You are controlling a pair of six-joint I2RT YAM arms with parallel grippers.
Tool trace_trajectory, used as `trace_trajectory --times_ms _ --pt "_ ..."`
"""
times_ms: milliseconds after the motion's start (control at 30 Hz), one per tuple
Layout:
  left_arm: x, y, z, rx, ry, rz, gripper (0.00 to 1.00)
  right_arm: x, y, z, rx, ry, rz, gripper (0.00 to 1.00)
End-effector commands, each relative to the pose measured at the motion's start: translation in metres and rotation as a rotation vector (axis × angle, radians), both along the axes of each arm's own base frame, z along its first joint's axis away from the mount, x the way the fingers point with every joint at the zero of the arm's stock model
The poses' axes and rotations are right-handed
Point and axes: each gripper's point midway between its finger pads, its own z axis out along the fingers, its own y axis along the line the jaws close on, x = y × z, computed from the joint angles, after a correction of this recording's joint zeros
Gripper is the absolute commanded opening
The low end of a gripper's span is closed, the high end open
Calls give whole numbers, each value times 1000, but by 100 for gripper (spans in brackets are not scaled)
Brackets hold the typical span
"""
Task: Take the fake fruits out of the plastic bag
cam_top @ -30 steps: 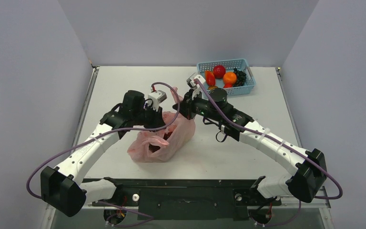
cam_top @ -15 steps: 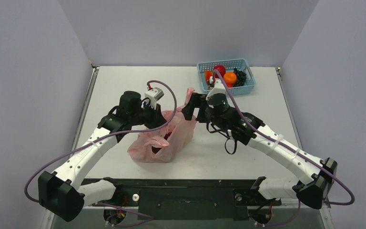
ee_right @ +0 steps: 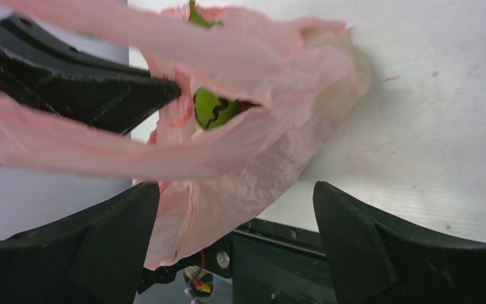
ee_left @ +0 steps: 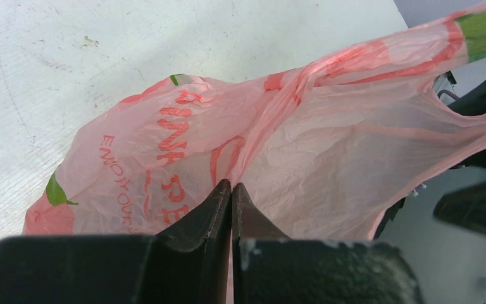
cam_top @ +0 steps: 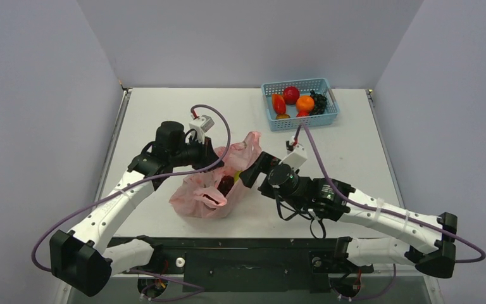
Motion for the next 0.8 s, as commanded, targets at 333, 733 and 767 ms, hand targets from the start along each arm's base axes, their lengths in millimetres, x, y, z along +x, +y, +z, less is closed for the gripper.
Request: trace_trajectory --times_ms 333,733,767 --pt "-4 -7 29 -100 -16 -27 0 7 72 -34 43 -6 -162 82" --pt "18 54 48 -195 86 214 0 24 65 -36 -48 -121 79 0" --pt "19 57 52 -214 87 222 0 34 63 -28 -17 -147 82 0"
